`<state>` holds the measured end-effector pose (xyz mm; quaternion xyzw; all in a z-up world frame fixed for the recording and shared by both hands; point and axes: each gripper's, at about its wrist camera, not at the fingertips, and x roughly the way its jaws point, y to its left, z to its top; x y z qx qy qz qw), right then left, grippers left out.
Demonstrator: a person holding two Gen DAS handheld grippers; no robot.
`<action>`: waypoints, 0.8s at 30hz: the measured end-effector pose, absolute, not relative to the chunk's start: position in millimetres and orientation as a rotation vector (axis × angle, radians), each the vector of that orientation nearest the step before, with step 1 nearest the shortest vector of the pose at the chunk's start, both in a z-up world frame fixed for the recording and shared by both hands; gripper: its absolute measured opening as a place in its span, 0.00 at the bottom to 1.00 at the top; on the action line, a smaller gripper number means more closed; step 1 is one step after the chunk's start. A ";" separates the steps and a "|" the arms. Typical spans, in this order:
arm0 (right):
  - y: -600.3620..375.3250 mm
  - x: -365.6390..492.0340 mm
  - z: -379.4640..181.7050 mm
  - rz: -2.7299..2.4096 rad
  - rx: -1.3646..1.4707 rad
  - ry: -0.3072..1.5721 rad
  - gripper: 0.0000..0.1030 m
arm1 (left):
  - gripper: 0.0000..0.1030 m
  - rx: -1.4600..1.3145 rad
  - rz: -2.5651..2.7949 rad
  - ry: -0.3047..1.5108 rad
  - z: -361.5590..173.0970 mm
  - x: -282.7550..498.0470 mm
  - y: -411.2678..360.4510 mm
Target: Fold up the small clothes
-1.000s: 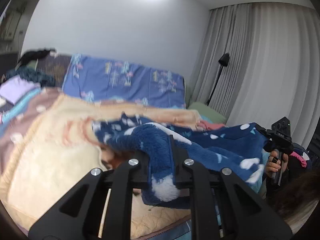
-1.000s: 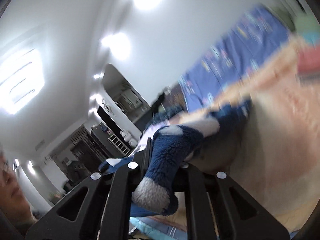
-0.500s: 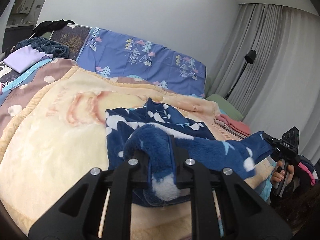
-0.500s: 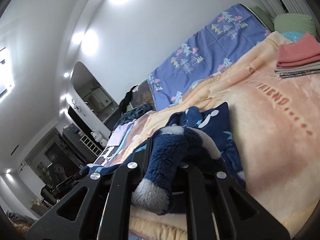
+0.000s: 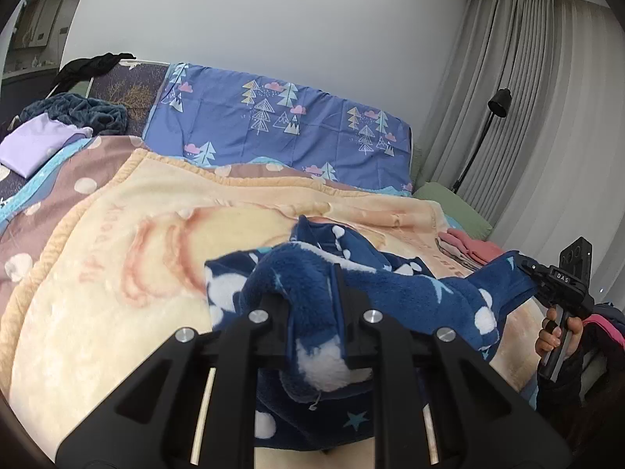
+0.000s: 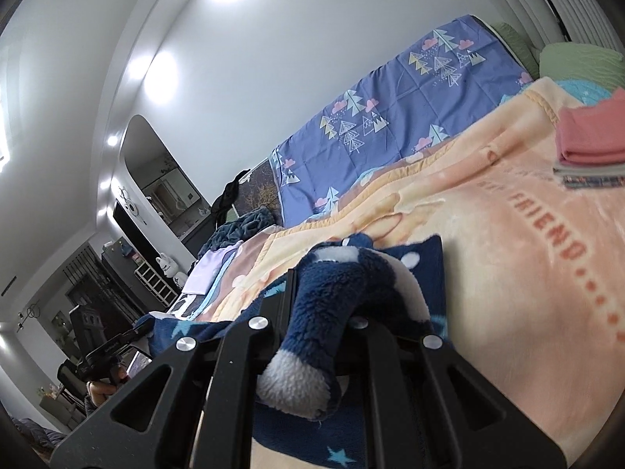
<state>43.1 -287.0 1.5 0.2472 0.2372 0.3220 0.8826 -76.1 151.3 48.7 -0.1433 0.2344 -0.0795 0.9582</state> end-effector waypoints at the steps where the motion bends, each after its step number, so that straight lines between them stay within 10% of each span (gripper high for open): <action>1: -285.0 48.1 4.0 0.672 0.506 0.491 0.10 | 0.15 -0.281 -0.158 0.471 51.5 -70.6 152.4; 24: -229.0 239.4 -78.6 0.477 0.380 0.776 0.09 | 0.15 -0.259 -0.058 0.667 -41.1 108.7 193.7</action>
